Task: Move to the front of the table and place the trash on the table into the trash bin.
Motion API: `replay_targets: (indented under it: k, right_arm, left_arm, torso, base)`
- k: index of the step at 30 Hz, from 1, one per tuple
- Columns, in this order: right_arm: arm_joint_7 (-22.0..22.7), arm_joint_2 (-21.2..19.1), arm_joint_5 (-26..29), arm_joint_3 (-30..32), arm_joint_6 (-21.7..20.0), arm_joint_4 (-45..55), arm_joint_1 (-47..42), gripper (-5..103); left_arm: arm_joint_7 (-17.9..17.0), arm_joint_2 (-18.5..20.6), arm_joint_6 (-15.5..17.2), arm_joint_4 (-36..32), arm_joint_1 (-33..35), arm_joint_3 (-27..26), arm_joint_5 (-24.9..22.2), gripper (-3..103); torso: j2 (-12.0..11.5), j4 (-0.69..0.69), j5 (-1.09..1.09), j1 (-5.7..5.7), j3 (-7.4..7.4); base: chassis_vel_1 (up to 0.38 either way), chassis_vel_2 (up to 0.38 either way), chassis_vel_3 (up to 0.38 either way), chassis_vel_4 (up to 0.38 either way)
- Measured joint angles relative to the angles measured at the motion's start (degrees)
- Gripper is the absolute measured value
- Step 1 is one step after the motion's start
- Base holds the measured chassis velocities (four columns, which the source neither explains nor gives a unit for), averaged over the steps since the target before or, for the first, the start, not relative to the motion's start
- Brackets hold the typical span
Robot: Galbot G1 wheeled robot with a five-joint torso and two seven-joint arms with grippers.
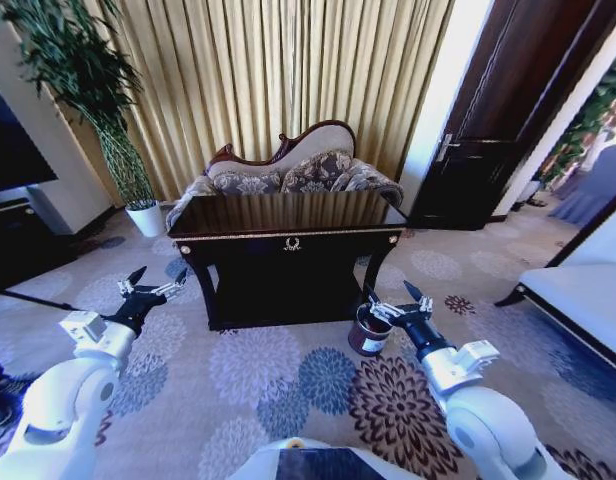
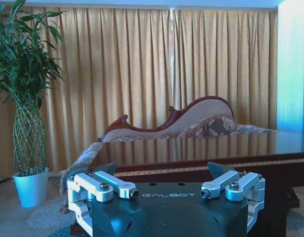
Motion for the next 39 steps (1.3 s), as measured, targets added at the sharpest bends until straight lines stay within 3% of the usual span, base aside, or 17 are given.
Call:
replay_targets:
  k: [14, 16, 17, 22, 24, 28, 35, 39]
  right_arm:
    - [-0.3, 0.5, -0.6, -0.6, 1.2, -0.4, -0.1, 100]
    - [-0.3, 0.5, -0.6, -0.6, 1.2, -0.5, -0.2, 100]
    - [-0.3, 0.6, -0.6, -0.6, 1.2, -0.5, -0.2, 100]
    - [-0.5, 0.7, -1.1, -0.7, 2.2, -1.0, -0.2, 100]
    - [-0.7, 0.9, -2.2, -0.9, 3.0, -1.6, -0.2, 100]
    - [-0.8, 1.2, -2.7, -1.3, 3.5, -2.2, -0.3, 100]
    - [-0.7, 1.1, -1.6, -1.8, 3.4, -3.0, -0.1, 100]
    - [0.8, 0.7, -0.2, -0.9, 1.3, -2.9, 0.2, 100]
  left_arm:
    - [0.0, 0.2, -0.3, 0.2, 0.2, -0.5, -0.1, 100]
    - [0.1, 0.1, -0.3, 0.2, 0.1, -0.4, -0.1, 100]
    - [0.1, 0.1, -0.3, 0.2, 0.1, -0.4, -0.1, 100]
    - [0.1, -0.1, -0.4, 0.2, 0.0, -0.2, -0.1, 100]
    - [0.1, -0.1, -0.4, 0.1, 0.0, -0.2, -0.1, 100]
    - [0.0, -0.4, -0.5, 0.1, 0.3, -0.1, -0.1, 100]
    - [0.0, -1.1, -0.5, -0.5, 0.6, 0.2, 0.0, 100]
    - [-0.1, -1.4, -0.5, -1.2, 0.4, 1.0, -0.1, 100]
  torso:
    - [0.0, -0.02, 0.00, 0.02, 0.01]
    - [0.0, -0.02, 0.08, 0.00, 0.00]
    - [0.0, 0.01, -0.05, -0.03, -0.02]
    - [0.0, -0.04, 0.12, -0.05, -0.02]
    - [0.0, 0.02, -0.03, -0.05, -0.03]
    - [0.0, -0.03, 0.03, -0.06, -0.03]
    - [0.0, -0.01, 0.04, 0.05, 0.03]
    - [0.0, -0.02, 0.03, 0.06, 0.03]
  base:
    - [0.287, -0.294, -0.295, 0.293]
    - [0.375, -0.369, -0.361, 0.364]
    - [0.332, -0.375, -0.342, 0.374]
    - [0.397, -0.360, -0.379, 0.350]
    - [0.306, -0.282, -0.268, 0.281]
    - [0.146, -0.168, -0.165, 0.134]
    - [0.009, -0.011, -0.025, 0.007]
    - [-0.027, 0.024, 0.021, -0.014]
